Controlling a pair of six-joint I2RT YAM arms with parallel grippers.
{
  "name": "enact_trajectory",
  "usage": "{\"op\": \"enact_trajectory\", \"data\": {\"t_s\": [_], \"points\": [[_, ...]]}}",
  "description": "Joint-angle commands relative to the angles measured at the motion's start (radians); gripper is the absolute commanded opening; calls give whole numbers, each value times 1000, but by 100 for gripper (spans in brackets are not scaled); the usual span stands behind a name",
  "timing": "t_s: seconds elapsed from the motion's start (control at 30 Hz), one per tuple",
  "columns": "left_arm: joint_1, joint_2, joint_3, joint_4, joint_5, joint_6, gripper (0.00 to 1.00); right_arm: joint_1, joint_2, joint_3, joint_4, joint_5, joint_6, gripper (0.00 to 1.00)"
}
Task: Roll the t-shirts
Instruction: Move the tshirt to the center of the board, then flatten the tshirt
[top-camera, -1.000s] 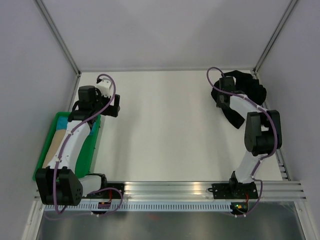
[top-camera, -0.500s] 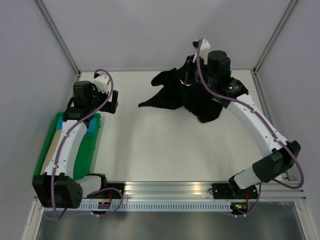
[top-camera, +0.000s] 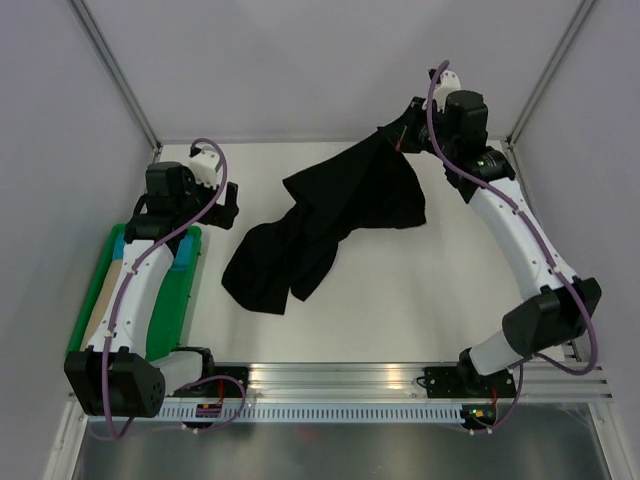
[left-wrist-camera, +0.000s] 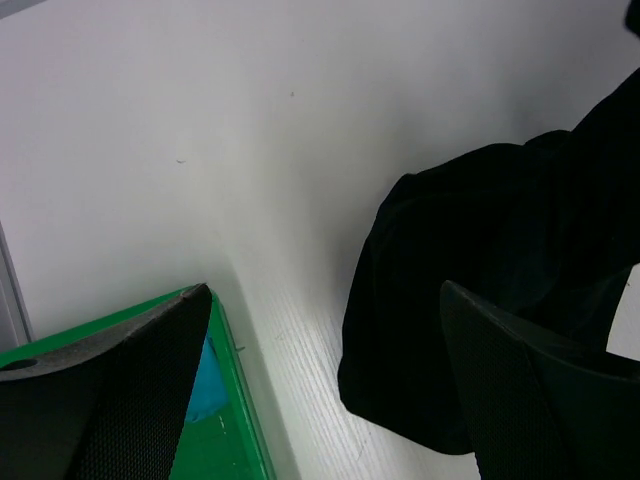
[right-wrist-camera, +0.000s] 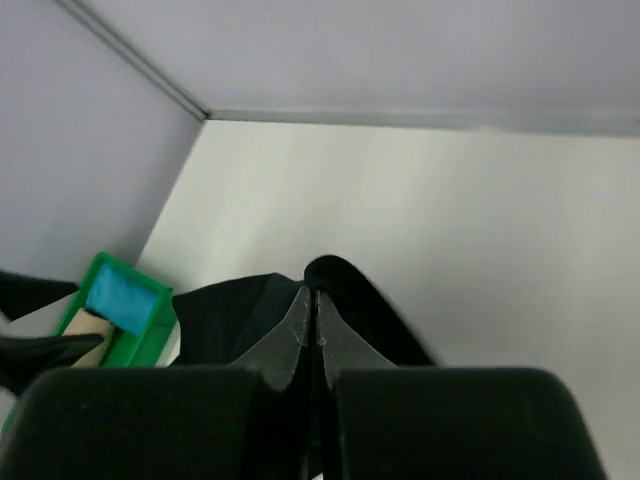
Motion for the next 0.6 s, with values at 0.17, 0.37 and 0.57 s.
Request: {"op": "enact_trajectory", "data": {"t_s": [0.17,0.37,0.57], "points": [[-1,2,-9,-4,104,26,100,-168,352,187,-238,146,18,59],[2,-7,-54,-15,75,25,100,-4,271,41,-237,494,-124,82],[68,17,-26,-29,-144,-17,100,512,179,-248,-15,421,-363,81]]}}
